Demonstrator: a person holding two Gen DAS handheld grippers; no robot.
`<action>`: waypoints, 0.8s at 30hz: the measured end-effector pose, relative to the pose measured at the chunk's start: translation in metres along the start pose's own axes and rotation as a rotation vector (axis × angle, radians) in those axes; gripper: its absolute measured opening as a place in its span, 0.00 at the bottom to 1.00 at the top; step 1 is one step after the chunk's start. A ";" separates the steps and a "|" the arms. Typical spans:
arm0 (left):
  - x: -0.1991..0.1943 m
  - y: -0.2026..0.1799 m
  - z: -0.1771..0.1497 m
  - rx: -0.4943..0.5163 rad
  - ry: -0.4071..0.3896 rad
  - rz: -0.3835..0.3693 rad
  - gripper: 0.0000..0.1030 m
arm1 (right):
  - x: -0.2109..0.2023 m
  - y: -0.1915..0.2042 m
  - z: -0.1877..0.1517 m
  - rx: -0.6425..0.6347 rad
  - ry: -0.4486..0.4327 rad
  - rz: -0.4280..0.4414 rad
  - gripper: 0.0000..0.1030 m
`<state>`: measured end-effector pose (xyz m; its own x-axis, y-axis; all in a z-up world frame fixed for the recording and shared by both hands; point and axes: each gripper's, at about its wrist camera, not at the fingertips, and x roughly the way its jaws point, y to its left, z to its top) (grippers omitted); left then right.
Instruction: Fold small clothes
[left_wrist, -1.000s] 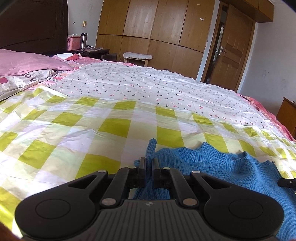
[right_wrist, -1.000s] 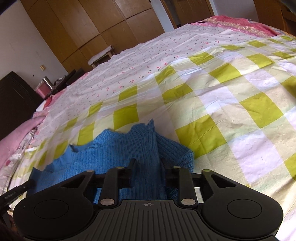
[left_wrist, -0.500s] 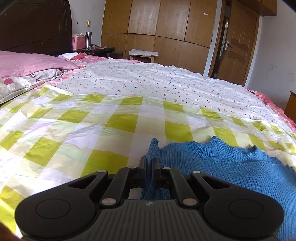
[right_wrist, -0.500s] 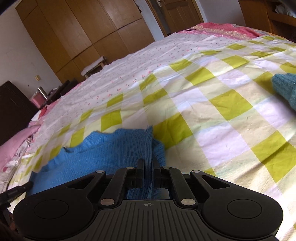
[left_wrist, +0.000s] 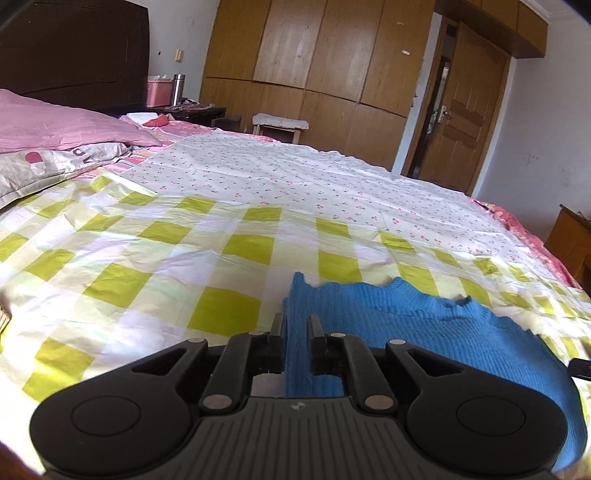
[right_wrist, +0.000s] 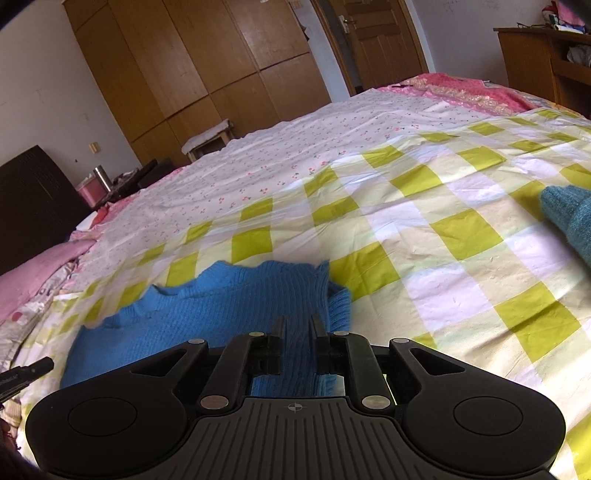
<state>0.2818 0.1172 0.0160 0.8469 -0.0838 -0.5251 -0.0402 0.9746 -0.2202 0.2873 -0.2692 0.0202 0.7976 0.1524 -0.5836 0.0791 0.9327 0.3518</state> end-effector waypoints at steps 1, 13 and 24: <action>-0.003 -0.002 -0.005 0.009 0.006 -0.013 0.19 | 0.000 0.002 -0.003 -0.007 0.009 0.005 0.19; -0.013 0.009 -0.030 -0.008 0.075 -0.073 0.29 | -0.017 -0.003 -0.012 0.010 0.033 0.051 0.59; 0.000 0.018 -0.044 -0.052 0.156 -0.115 0.47 | 0.005 -0.013 -0.034 0.069 0.144 0.110 0.62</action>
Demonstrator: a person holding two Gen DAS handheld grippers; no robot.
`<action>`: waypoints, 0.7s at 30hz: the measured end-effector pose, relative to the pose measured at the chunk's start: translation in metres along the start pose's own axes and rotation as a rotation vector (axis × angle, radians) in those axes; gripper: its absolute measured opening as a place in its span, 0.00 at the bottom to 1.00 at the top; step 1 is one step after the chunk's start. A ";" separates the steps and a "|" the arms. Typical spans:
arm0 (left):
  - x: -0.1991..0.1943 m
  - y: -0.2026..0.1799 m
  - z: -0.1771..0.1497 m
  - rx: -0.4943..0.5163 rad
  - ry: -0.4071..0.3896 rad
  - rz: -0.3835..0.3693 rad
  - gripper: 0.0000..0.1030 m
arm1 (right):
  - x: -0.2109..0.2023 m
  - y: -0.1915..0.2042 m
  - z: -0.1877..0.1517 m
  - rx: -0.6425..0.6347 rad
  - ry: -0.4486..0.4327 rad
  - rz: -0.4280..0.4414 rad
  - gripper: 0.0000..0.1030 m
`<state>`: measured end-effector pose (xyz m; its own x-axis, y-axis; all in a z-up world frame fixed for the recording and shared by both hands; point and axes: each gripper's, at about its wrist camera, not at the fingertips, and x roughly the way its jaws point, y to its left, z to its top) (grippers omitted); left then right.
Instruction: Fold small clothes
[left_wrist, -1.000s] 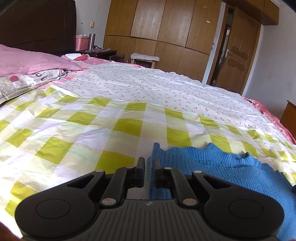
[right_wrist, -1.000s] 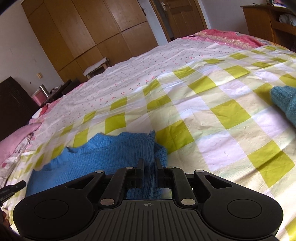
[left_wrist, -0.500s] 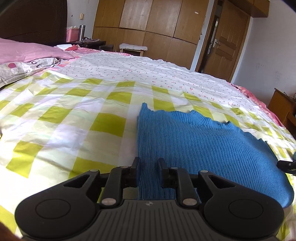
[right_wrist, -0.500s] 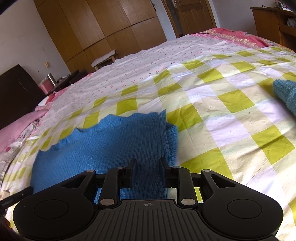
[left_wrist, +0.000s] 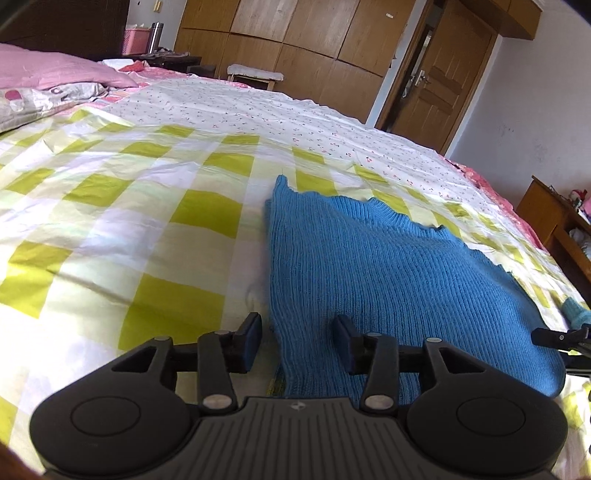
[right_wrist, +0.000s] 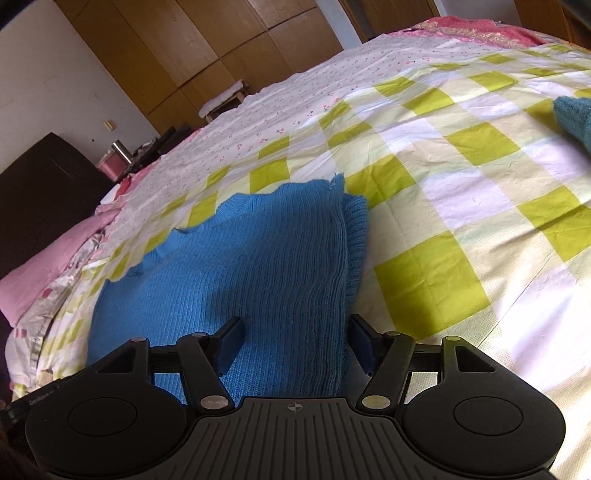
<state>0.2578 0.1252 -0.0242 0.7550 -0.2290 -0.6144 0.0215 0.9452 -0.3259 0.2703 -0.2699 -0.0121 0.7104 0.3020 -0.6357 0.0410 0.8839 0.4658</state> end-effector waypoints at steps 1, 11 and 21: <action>0.001 0.001 0.000 -0.011 -0.001 -0.006 0.47 | 0.000 0.001 -0.001 -0.004 -0.001 0.002 0.62; -0.002 -0.006 -0.003 -0.034 0.028 -0.082 0.19 | -0.001 0.001 -0.001 0.025 0.044 0.058 0.23; -0.028 -0.012 -0.021 -0.017 0.082 -0.141 0.17 | -0.029 -0.007 -0.011 -0.002 0.098 0.074 0.21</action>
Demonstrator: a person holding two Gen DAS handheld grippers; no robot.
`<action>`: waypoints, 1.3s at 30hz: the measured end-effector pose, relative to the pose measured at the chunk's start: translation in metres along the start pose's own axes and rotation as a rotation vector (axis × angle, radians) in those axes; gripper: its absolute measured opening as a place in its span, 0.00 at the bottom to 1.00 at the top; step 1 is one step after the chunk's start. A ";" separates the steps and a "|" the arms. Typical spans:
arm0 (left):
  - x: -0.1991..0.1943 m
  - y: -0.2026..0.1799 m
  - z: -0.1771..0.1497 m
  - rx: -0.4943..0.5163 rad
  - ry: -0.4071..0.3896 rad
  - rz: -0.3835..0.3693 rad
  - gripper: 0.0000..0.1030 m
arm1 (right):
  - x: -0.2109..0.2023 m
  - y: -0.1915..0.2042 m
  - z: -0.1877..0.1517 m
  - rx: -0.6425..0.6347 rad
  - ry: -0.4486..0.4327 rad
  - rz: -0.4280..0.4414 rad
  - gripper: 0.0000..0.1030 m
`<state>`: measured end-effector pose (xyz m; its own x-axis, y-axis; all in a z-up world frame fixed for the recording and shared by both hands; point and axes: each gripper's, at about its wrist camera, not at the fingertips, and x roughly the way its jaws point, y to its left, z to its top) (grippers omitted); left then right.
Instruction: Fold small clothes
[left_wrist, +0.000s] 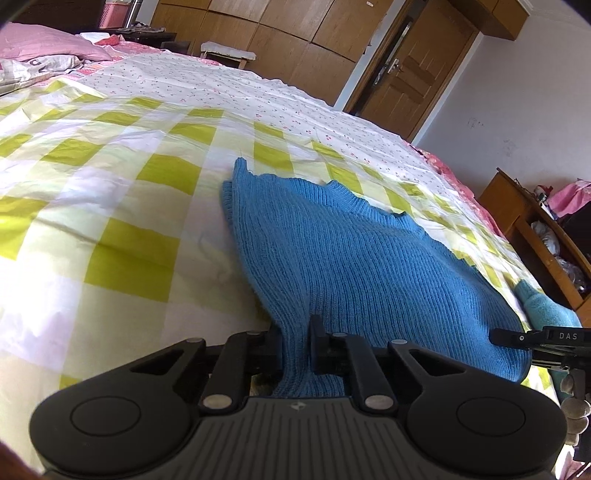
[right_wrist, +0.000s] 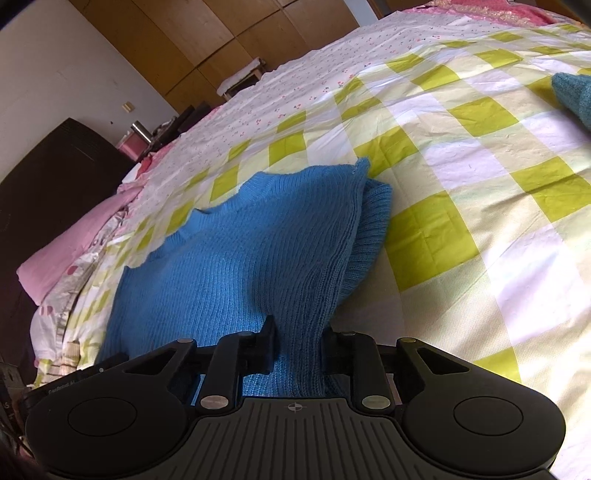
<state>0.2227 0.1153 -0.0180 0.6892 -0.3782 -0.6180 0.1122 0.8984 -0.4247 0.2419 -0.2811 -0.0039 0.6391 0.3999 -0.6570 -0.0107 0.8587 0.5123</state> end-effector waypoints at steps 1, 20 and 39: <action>-0.003 -0.001 -0.003 0.000 0.008 -0.007 0.17 | -0.004 0.000 -0.002 -0.007 0.006 -0.001 0.21; -0.033 -0.017 -0.027 0.026 -0.051 0.126 0.19 | -0.040 0.023 -0.019 -0.187 -0.062 -0.189 0.26; -0.055 -0.007 -0.025 -0.038 -0.074 0.095 0.19 | -0.044 0.122 -0.008 -0.353 -0.096 -0.165 0.26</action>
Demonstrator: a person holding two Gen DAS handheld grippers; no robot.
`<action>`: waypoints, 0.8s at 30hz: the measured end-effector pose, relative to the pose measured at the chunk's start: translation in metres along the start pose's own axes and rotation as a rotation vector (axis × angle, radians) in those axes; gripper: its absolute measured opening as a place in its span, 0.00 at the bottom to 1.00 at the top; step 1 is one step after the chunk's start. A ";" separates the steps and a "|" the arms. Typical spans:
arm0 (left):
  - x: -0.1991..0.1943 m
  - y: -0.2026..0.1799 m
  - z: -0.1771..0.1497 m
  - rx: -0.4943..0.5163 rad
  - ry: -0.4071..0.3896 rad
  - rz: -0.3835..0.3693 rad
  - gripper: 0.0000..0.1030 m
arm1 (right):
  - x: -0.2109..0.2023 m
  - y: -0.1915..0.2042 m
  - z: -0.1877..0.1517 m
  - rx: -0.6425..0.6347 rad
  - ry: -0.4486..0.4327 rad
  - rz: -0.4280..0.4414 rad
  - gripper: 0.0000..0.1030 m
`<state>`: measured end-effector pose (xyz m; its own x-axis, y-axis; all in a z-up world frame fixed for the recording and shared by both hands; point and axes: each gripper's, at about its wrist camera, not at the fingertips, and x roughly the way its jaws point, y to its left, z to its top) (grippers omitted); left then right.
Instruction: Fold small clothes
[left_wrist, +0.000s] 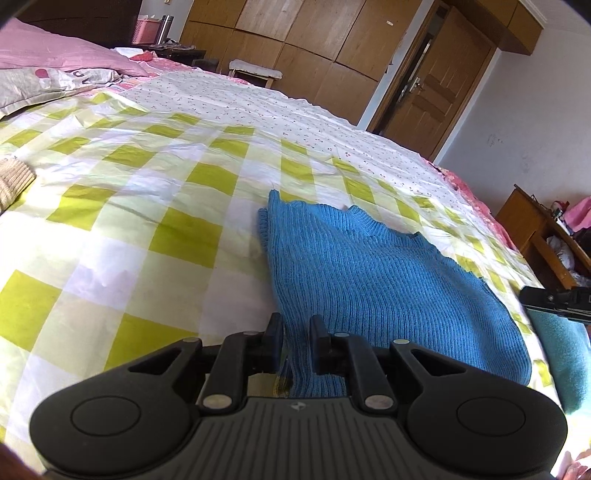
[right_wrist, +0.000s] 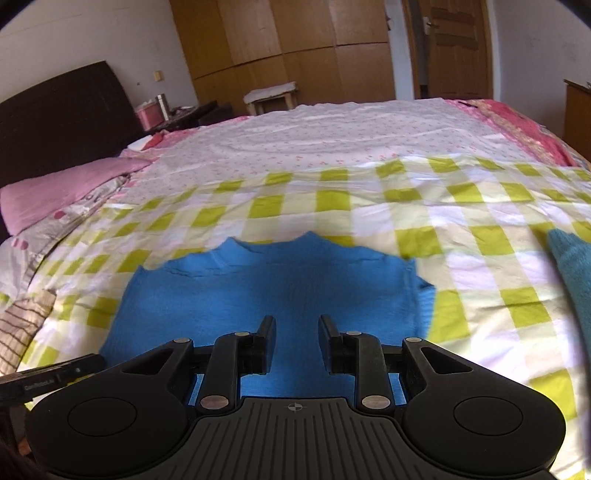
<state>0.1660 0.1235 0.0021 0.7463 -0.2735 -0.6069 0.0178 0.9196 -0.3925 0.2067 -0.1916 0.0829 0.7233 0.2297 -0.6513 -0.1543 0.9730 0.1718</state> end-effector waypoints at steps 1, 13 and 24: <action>-0.001 0.000 -0.001 -0.006 0.001 -0.002 0.21 | 0.008 0.020 0.006 -0.027 0.009 0.036 0.26; 0.008 -0.001 -0.010 0.039 0.070 -0.035 0.23 | 0.114 0.164 0.033 -0.180 0.163 0.186 0.36; 0.012 0.014 -0.010 -0.028 0.081 -0.060 0.28 | 0.171 0.205 0.027 -0.253 0.273 0.101 0.44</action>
<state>0.1686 0.1305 -0.0178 0.6882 -0.3505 -0.6352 0.0414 0.8931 -0.4480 0.3170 0.0461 0.0269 0.4956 0.2890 -0.8191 -0.4016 0.9124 0.0790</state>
